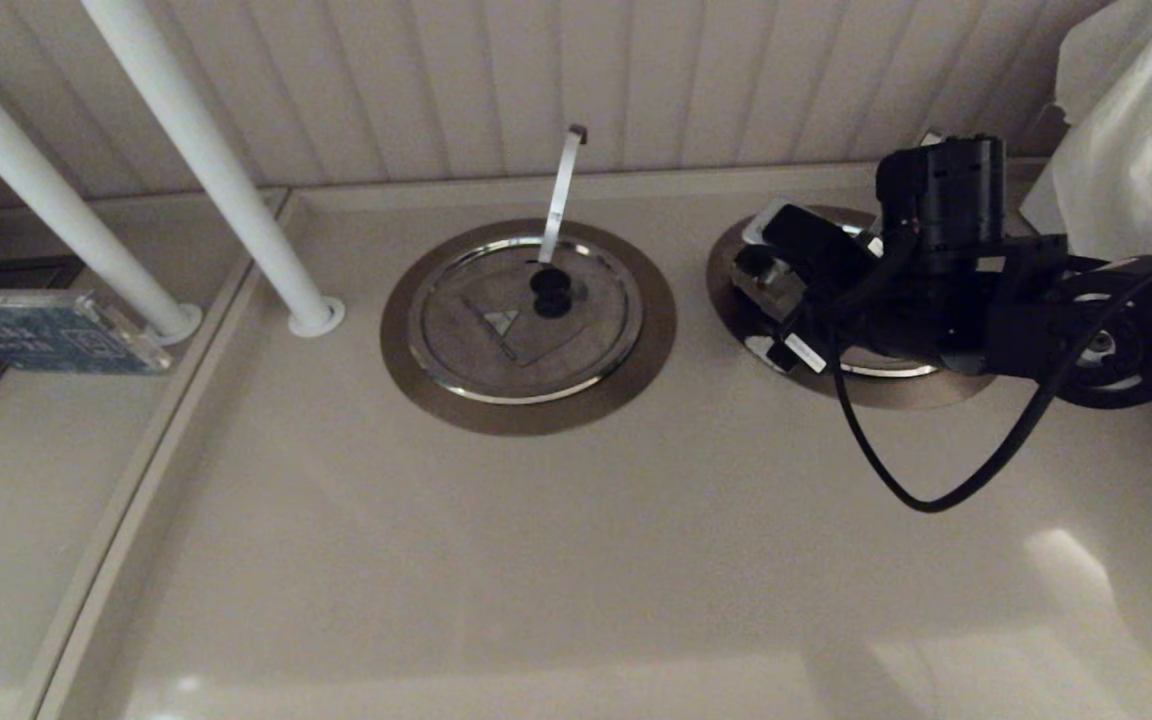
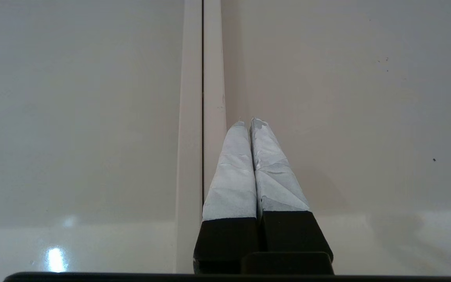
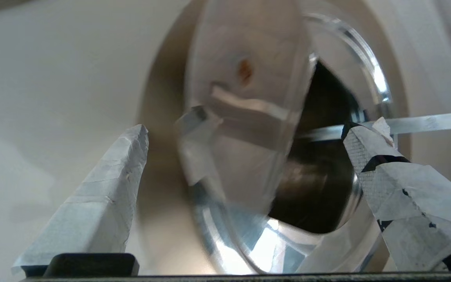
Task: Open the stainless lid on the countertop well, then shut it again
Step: Close the lid
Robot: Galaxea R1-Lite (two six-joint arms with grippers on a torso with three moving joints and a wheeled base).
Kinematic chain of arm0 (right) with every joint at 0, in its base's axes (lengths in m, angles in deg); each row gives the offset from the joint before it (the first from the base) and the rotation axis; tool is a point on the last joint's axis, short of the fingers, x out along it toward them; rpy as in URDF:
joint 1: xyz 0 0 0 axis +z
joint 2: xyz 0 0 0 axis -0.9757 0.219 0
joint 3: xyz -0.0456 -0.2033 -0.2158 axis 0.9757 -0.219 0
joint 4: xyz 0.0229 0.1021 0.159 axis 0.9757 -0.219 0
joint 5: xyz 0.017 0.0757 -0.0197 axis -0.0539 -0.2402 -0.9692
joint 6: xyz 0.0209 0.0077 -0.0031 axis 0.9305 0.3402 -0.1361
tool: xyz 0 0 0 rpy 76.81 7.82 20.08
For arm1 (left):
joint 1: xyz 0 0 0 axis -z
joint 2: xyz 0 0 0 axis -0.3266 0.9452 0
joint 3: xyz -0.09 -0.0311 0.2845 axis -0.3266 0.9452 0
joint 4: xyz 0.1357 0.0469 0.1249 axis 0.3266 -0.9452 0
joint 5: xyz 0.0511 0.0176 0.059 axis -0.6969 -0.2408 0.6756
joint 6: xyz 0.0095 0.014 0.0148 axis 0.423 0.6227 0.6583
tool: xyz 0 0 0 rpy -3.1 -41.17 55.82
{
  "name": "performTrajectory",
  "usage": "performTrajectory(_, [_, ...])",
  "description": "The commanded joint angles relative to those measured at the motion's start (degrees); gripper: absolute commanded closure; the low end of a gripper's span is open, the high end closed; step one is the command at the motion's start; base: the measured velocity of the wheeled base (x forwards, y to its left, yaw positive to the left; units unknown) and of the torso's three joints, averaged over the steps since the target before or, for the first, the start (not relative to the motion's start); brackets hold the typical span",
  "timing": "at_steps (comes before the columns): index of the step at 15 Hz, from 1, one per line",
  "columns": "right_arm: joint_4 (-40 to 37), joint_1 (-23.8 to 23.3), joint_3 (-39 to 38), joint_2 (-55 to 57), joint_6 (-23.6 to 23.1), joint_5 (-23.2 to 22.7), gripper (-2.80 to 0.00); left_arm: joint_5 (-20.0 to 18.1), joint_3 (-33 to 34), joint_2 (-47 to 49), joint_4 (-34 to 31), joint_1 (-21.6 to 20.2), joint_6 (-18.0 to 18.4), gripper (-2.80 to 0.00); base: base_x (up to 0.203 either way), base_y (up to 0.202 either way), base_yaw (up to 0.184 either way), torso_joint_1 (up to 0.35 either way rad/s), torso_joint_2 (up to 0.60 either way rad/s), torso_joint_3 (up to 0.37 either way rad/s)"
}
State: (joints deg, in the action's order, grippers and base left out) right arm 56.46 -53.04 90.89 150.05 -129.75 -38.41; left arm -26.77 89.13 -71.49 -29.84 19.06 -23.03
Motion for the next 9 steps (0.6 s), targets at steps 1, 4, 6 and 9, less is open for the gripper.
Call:
performTrajectory(1, [0.0,-0.6,1.8,1.2,-0.2,0.2,-2.80,0.0,0.0,0.0,0.1,0.0,0.0,0.00,0.000,0.000,0.000,0.000,0.00,0.000])
performTrajectory(4, [0.0,-1.4,2.5,1.1,-0.3,0.4,-2.80,0.0,0.0,0.0,0.1,0.0,0.0,0.00,0.000,0.000,0.000,0.000,0.00,0.000])
performTrajectory(6, [0.0,-2.2,3.0,1.1,-0.3,0.4,-2.80,0.0,0.0,0.0,0.0,0.0,0.0,0.00,0.000,0.000,0.000,0.000,0.00,0.000])
performTrajectory(9, [0.0,-2.8,4.0,0.9,-0.5,0.4,-2.80,0.0,0.0,-0.1,0.1,0.0,0.0,0.00,0.000,0.000,0.000,0.000,0.00,0.000])
